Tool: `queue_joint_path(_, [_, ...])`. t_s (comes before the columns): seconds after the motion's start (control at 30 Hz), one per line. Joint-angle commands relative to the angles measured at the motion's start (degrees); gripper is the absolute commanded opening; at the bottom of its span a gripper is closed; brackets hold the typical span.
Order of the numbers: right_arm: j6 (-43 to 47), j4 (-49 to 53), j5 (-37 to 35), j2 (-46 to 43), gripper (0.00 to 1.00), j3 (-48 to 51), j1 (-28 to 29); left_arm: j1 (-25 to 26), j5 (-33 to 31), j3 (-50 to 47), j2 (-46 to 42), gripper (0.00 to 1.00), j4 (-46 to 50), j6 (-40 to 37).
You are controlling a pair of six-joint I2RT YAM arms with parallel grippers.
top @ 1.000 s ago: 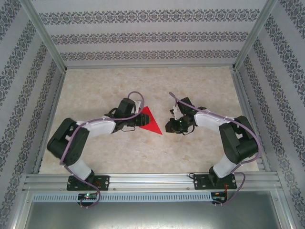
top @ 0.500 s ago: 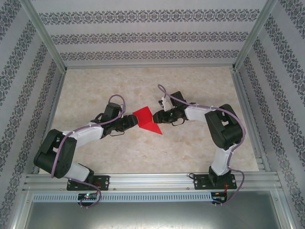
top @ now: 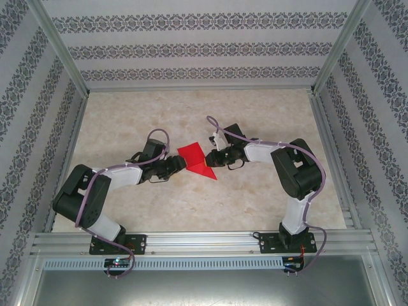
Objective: Fold a paper plane with a square sheet of paper (fold left side to right side)
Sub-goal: Fourth fold the wing at the center of the table.
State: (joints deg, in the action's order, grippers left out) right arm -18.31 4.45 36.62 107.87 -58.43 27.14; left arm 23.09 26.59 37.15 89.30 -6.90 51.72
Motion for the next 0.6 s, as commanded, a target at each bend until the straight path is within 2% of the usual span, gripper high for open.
queue_joint_path(0.0, [1.3, 1.19, -1.91, -1.66, 0.06, -0.64, -0.42, 1.43, 0.84, 2.61, 1.23, 0.57, -2.51, 1.44])
queue_joint_path(0.33, [1.43, 1.66, -1.38, -1.44, 0.06, -0.87, -0.59, 3.01, 1.8, 5.28, 5.03, 0.54, -4.92, 2.33])
queue_joint_path(0.57, [1.43, 1.53, -1.29, -1.68, 0.06, -0.69, -0.57, 3.67, 2.15, 6.93, 7.09, 0.46, -5.48, 2.6])
